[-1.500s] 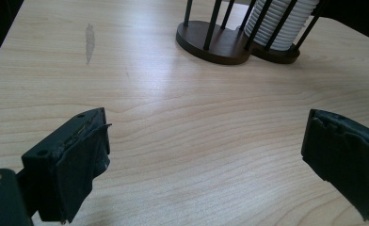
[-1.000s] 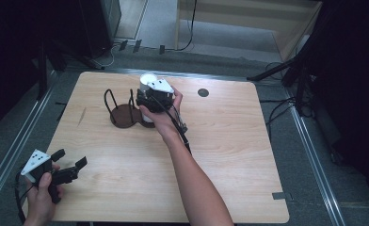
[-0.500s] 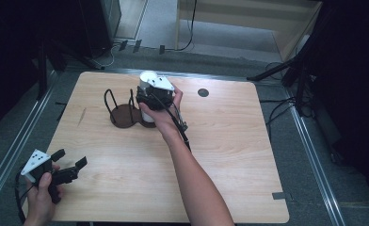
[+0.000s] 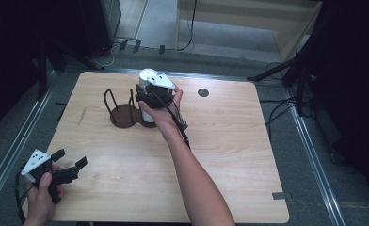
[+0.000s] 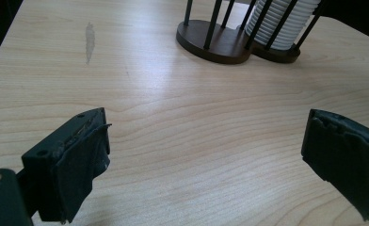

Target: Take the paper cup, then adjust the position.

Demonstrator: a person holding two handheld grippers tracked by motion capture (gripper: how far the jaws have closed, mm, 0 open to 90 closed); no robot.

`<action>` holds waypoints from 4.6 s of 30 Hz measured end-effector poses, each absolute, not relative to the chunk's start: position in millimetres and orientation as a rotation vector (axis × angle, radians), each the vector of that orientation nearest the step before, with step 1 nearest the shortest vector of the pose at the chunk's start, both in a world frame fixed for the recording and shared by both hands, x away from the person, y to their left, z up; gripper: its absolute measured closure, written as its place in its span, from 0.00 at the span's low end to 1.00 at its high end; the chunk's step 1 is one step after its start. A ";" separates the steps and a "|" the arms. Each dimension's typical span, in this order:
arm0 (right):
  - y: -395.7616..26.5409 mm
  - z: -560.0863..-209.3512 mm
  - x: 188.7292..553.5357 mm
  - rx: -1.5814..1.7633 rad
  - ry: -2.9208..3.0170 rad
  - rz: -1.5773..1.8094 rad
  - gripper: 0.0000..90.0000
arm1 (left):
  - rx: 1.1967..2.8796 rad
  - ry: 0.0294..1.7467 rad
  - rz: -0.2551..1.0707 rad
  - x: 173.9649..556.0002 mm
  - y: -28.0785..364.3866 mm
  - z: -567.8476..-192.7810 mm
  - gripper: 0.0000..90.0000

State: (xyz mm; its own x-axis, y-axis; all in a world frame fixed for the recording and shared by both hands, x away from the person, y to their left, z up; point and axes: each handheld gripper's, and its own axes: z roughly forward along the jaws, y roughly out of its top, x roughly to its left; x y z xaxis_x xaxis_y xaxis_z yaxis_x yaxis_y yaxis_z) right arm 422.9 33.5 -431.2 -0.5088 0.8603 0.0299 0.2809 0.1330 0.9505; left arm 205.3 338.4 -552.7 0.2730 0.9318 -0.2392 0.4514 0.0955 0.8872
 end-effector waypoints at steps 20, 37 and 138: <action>25.2 -395.4 418.2 1.063 1.806 1.448 0.32 | 1.522 1.336 0.595 205.2 338.1 -552.7 0.02; -5.6 -362.6 405.1 1.057 1.725 1.488 0.32 | 1.524 1.337 0.596 205.7 337.6 -552.8 0.02; -97.7 -500.8 246.4 0.995 1.944 1.274 0.34 | 1.874 0.972 0.199 258.0 154.9 -479.1 0.11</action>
